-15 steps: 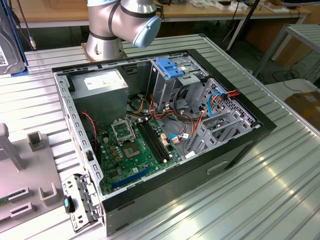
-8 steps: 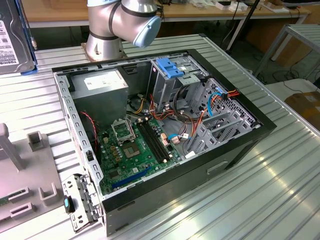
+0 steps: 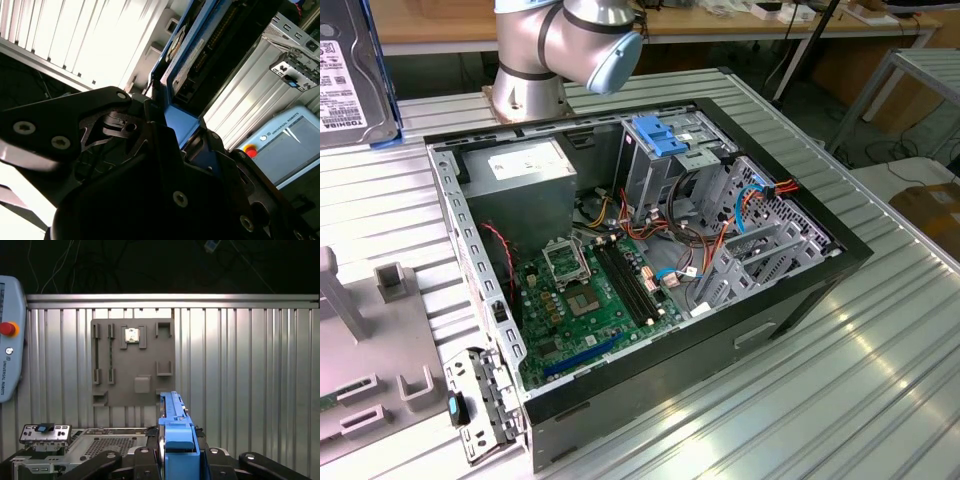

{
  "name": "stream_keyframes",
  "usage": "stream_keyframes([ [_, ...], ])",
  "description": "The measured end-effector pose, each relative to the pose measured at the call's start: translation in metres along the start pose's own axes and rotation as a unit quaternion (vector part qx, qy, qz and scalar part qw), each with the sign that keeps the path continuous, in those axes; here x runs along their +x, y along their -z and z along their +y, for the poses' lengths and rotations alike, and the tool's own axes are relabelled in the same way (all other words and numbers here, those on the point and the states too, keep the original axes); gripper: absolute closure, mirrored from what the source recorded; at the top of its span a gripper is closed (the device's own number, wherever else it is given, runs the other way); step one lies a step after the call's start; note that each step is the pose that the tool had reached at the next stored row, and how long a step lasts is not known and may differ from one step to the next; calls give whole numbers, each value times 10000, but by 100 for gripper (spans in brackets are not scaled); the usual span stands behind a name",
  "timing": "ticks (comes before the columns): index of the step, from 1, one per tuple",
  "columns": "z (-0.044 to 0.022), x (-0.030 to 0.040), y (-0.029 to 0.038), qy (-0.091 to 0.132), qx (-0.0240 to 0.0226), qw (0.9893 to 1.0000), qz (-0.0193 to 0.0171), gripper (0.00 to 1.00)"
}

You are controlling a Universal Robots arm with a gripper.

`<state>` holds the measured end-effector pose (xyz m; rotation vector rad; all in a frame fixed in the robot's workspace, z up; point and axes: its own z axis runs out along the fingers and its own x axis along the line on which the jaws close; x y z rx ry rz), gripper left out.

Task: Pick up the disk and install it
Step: 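Pick up the disk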

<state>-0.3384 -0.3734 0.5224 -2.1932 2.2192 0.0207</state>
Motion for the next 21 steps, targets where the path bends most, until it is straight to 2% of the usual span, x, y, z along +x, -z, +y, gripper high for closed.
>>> stream_keyframes([
  [1, -34, 0, -1, 0, 0, 10000, 0, 63],
  [8, -158, -2, -1, 0, 0, 10000, 0, 63],
  [21, -338, -4, -3, 0, 0, 10000, 0, 63],
])
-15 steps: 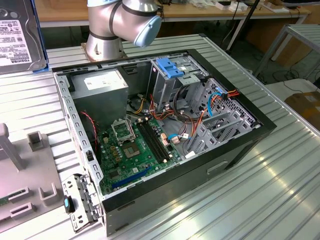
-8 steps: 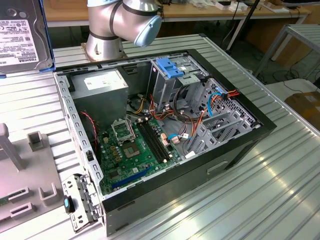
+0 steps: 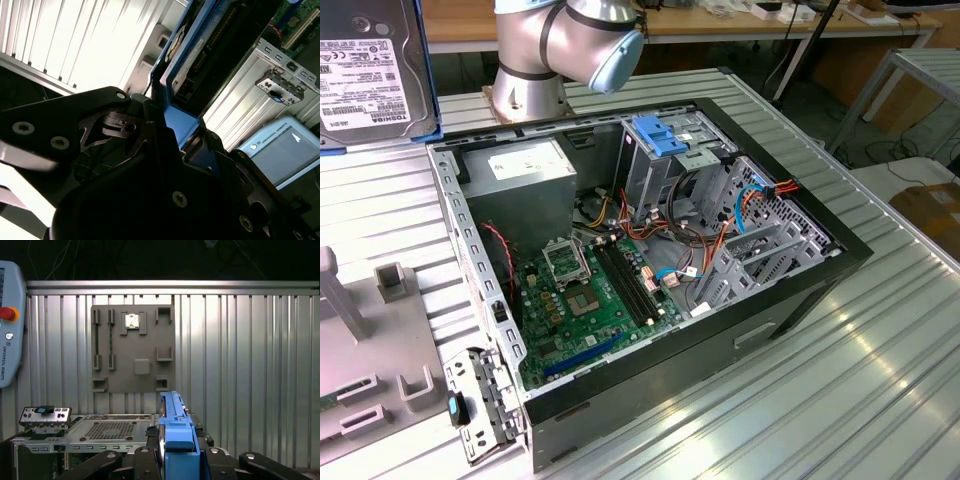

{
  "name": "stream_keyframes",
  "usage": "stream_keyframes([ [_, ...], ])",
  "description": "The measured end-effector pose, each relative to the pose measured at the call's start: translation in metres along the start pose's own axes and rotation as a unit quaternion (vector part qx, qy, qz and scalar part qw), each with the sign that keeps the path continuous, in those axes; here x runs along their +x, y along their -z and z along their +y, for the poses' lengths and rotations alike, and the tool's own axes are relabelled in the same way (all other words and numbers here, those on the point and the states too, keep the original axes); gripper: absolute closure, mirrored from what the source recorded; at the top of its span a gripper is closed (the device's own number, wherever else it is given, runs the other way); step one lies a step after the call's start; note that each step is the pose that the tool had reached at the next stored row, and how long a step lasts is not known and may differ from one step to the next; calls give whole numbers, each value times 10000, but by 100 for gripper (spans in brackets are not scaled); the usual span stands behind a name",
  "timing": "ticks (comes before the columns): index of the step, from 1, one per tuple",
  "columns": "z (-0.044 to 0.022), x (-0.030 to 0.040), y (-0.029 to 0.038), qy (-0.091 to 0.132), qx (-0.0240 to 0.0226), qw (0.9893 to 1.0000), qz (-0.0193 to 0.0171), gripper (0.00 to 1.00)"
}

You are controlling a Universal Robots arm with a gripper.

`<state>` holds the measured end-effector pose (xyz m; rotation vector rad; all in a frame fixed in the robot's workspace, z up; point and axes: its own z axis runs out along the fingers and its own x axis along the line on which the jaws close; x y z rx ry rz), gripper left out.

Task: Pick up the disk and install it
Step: 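Pick up the disk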

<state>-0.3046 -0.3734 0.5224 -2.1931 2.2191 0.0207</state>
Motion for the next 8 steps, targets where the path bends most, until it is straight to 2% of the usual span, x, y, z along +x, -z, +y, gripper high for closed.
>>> stream_keyframes([
  [8, -123, -2, -1, 0, 0, 10000, 0, 63],
])
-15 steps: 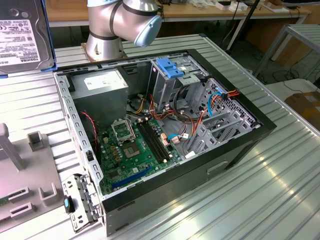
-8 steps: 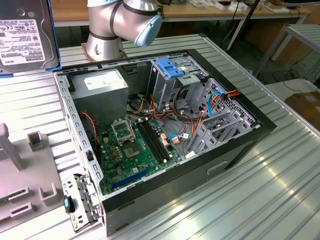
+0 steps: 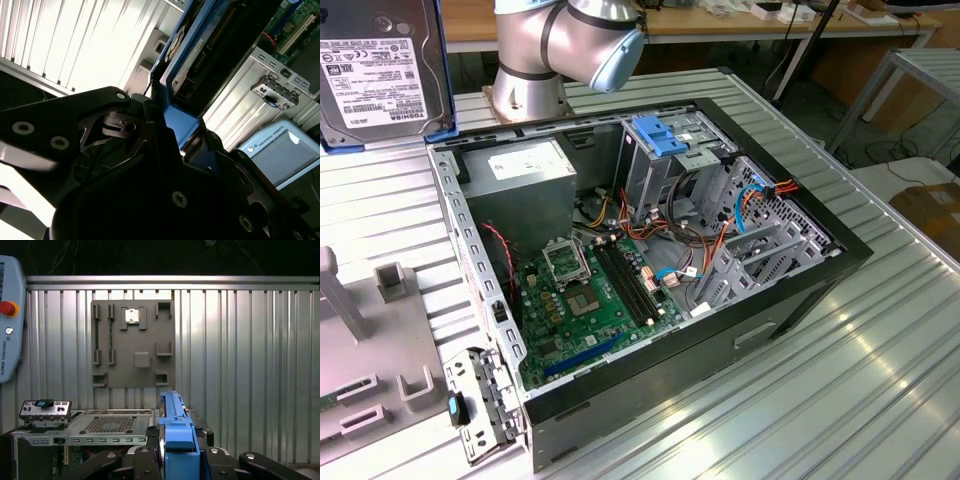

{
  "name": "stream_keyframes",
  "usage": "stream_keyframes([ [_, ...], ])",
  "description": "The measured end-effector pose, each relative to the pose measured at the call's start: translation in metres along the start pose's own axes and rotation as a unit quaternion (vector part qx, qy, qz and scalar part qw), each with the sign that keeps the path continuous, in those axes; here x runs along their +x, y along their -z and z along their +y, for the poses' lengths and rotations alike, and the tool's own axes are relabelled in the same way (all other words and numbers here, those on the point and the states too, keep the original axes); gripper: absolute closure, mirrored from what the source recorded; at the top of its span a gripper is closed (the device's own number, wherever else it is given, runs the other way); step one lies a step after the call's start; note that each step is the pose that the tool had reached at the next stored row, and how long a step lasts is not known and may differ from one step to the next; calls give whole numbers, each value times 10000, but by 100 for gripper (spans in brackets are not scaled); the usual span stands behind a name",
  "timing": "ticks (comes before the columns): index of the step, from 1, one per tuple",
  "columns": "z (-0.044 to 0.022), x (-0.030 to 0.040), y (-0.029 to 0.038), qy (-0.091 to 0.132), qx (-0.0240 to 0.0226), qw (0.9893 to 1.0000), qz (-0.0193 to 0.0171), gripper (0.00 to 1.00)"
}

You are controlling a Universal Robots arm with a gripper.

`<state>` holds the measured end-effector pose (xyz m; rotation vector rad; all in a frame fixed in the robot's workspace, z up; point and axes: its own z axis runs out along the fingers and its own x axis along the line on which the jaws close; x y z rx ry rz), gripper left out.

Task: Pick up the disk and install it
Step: 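Pick up the disk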

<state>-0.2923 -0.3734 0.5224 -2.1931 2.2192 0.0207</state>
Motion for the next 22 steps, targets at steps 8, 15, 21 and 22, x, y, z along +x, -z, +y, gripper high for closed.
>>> stream_keyframes([
  [8, -106, -1, 0, 0, 0, 10000, 0, 63],
  [15, -199, -2, -1, 0, 0, 10000, 0, 63],
  [21, -270, -3, -2, 0, 0, 10000, 0, 63],
  [22, -280, -3, -2, 0, 0, 10000, 0, 63],
])
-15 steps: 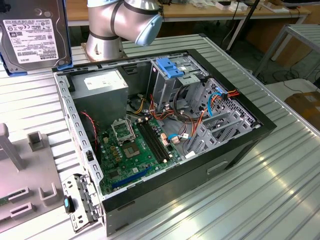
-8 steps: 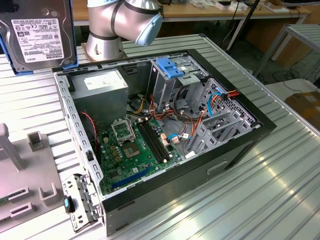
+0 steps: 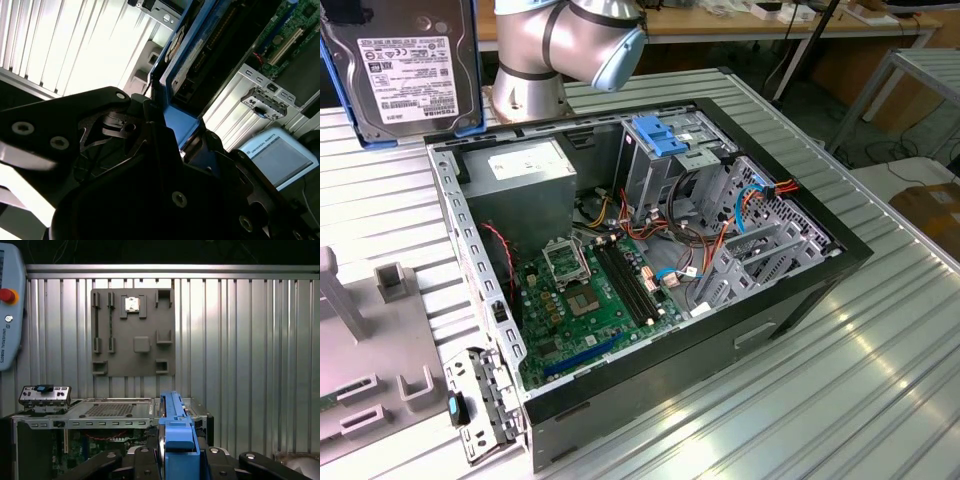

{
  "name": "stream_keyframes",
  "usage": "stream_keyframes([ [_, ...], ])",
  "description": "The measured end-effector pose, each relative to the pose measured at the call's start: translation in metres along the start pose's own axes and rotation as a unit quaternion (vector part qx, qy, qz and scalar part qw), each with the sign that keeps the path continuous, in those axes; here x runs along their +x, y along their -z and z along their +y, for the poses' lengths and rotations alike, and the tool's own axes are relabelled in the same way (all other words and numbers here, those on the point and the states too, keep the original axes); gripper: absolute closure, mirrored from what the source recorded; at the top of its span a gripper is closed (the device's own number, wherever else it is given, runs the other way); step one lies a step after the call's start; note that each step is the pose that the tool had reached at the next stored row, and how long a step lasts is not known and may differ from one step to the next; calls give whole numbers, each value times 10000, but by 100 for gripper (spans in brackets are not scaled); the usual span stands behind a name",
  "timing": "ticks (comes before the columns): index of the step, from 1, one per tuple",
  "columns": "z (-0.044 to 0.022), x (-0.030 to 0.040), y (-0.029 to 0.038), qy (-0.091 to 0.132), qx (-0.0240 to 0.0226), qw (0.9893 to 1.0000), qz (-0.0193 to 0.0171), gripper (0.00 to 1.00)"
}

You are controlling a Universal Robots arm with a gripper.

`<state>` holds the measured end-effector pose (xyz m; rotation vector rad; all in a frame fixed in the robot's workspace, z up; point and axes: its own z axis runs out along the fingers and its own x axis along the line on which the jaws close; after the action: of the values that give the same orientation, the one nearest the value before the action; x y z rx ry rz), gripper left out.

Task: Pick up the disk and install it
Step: 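Pick up the disk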

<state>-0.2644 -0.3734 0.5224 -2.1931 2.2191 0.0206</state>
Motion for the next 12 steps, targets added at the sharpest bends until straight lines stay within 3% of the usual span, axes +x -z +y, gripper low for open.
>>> stream_keyframes([
  [8, -137, -2, -1, 0, 0, 10000, 0, 63],
  [12, -166, -2, -1, 0, 0, 10000, 0, 63],
])
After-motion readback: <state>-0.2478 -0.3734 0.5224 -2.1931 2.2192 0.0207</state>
